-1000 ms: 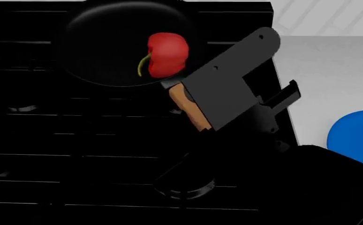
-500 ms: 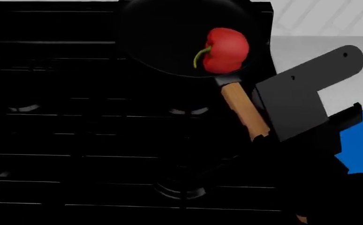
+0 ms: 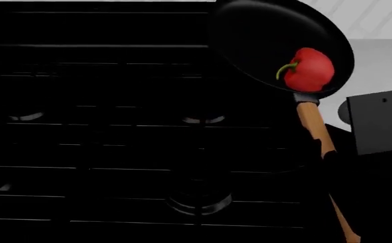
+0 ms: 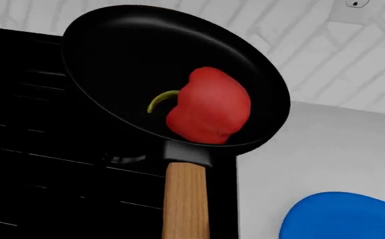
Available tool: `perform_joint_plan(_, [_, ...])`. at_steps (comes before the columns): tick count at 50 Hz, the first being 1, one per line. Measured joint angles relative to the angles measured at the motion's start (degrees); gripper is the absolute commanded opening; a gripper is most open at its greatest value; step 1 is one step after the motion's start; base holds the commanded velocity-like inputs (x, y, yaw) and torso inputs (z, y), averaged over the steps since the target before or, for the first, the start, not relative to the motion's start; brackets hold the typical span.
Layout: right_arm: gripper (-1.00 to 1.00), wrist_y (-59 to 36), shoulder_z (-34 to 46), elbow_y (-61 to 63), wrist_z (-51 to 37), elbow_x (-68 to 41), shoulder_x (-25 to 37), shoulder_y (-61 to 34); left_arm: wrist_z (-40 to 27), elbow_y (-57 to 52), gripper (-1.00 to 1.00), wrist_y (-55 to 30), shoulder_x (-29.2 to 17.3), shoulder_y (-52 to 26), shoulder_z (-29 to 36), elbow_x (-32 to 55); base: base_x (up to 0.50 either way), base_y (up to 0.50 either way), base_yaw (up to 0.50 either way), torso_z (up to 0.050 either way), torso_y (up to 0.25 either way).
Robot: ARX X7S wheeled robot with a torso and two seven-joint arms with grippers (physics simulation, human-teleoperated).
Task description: Pick up the pan and dump the vegetables in it onto the plate. Then return the pan to the stove.
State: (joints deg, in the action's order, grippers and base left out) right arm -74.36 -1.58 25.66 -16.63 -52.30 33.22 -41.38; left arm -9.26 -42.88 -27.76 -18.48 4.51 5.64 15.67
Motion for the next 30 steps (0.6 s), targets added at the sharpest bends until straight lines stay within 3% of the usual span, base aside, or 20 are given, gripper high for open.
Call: perform_joint_plan(30, [-1.0, 12.1, -6.9, -7.1, 2.0, 4.3, -2.5, 5.8, -0.6, 0.1, 1.0, -0.5, -1.0, 0.0, 1.5, -0.2, 0.0, 0.0, 0.0, 0.001, 0.006])
